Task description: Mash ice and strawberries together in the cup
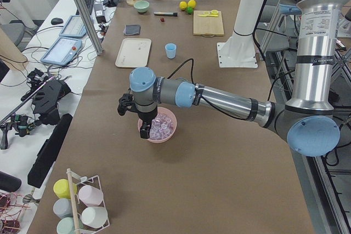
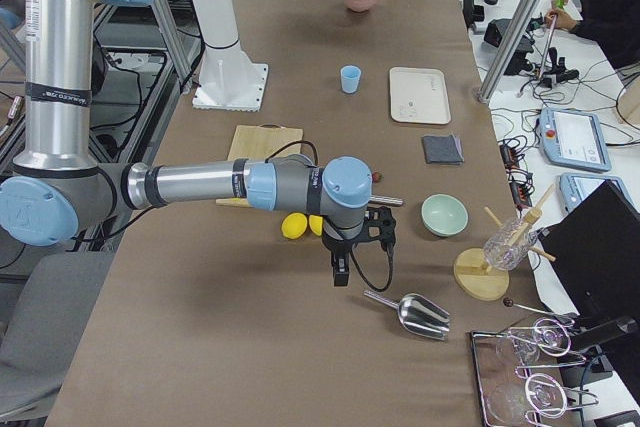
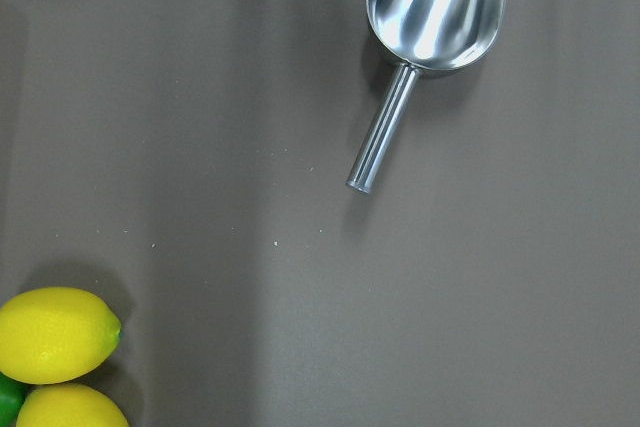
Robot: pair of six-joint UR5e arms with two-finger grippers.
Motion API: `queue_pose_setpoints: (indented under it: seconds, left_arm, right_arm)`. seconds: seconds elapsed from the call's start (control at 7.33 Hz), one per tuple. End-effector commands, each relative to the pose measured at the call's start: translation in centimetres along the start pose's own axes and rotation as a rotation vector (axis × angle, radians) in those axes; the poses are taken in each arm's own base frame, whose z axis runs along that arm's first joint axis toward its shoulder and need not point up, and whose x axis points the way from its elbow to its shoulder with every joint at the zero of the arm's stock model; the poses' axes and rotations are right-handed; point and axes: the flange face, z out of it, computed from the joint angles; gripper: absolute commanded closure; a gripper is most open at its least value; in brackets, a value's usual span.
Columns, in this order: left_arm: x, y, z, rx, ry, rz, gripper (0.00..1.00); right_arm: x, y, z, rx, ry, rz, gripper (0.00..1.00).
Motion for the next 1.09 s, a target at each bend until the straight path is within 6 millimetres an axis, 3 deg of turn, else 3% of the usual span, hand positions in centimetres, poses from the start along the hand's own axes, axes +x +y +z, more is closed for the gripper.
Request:
queue_pose_setpoints:
  seconds: [0.0, 0.14, 0.41, 0.95]
  left_arm:
    - [3.3, -0.5, 1.4, 0.021, 0.01, -0.147, 0.02]
    - [5.6, -0.4, 2.4, 0.018, 0.002, -0.128, 0.02]
    - [8.0, -0.1, 5.1, 0.006, -0.06, -0.193, 0.02]
    - [9.0, 3.8, 11.4, 0.031, -0.069, -0.301, 0.05]
  right_arm:
    - [-0.1, -0.1, 0.0, 0.0, -0.004, 0.001, 0.0]
    - [-0.2, -0.1, 0.0, 0.001, -0.01, 0.002, 0.0]
    - [-0.3, -0.2, 0.5, -0.007, -0.026, 0.001, 0.0]
    - [-0.8, -0.5, 0.8, 0.007, -0.039, -0.027, 0.0]
